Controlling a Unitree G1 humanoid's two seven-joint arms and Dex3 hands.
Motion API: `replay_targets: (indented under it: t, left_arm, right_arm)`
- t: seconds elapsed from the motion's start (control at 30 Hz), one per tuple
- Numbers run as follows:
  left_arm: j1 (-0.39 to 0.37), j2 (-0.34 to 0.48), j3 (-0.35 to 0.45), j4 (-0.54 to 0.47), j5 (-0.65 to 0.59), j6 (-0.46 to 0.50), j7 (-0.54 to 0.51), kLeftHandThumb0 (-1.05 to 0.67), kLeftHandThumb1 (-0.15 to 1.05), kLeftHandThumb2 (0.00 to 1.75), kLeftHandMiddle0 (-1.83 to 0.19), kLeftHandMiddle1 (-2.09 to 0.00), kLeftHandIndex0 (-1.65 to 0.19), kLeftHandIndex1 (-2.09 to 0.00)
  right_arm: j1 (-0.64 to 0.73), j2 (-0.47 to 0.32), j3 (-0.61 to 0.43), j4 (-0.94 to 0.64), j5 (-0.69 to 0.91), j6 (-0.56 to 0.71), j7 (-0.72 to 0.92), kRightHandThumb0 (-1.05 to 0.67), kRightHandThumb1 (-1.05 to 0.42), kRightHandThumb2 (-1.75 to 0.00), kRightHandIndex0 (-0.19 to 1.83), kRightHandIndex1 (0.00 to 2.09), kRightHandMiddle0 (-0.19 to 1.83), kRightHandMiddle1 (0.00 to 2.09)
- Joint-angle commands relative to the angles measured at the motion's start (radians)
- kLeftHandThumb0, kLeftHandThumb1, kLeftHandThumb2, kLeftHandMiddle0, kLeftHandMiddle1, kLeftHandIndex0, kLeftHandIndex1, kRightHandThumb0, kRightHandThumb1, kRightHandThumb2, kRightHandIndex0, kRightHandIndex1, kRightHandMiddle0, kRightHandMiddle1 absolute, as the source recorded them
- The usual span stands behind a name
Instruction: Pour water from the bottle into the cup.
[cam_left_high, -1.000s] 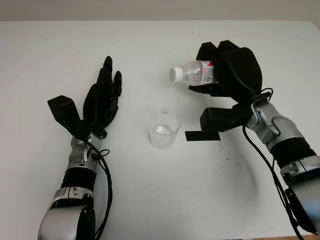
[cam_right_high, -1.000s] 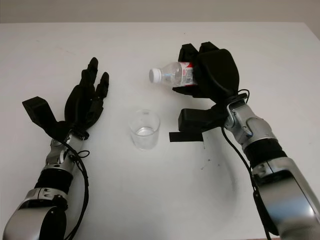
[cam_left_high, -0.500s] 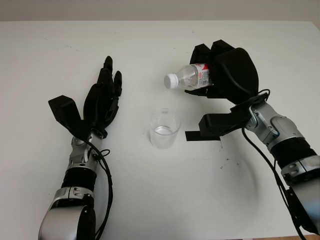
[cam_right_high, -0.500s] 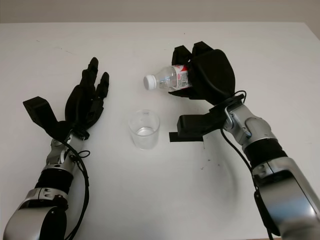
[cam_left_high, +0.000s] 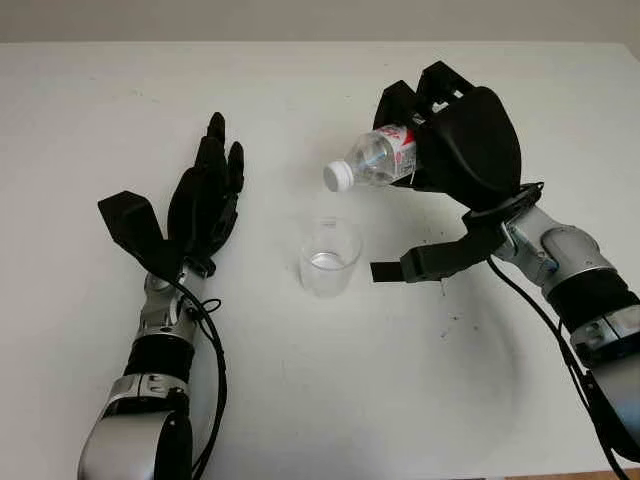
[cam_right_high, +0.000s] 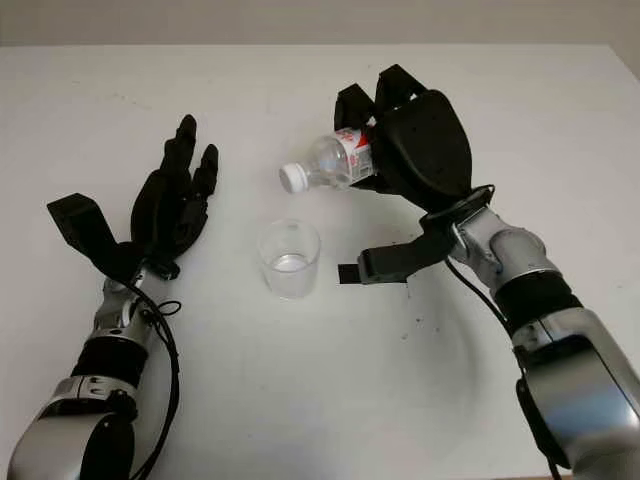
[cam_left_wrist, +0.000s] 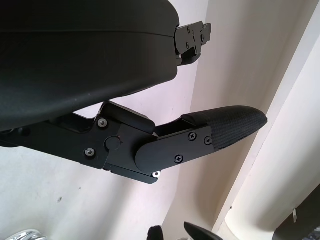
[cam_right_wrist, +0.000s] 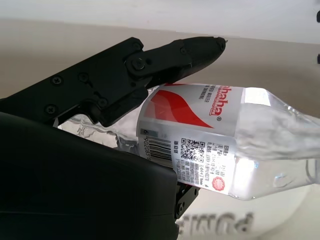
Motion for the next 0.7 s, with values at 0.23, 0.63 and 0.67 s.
replay_targets:
  t: [0.23,0.63,0.67]
  left_arm:
    - [0.014,-0.009,0.000,0.005,-0.003,-0.003,-0.006,-0.85,1.05,0.70,0.19,0.00,0.19,0.00]
    - [0.016,-0.013,0.001,0.002,-0.006,-0.003,-0.009,-0.85,1.05,0.70,0.19,0.00,0.19,0.00]
    - [0.017,-0.015,0.000,0.001,-0.004,-0.003,-0.005,-0.85,1.05,0.70,0.19,0.00,0.19,0.00]
  right_arm:
    - [-0.024,-0.042,0.027,-0.053,-0.051,-0.002,-0.029,-0.56,-1.05,-0.44,1.21,2.09,0.88,2.09]
    - [-0.060,-0.089,0.095,-0.070,-0.192,0.034,-0.110,-0.56,-1.05,-0.44,1.22,2.09,0.79,2.09]
    - [-0.065,-0.090,0.098,-0.069,-0.198,0.034,-0.119,-0.56,-1.05,-0.44,1.22,2.09,0.79,2.09]
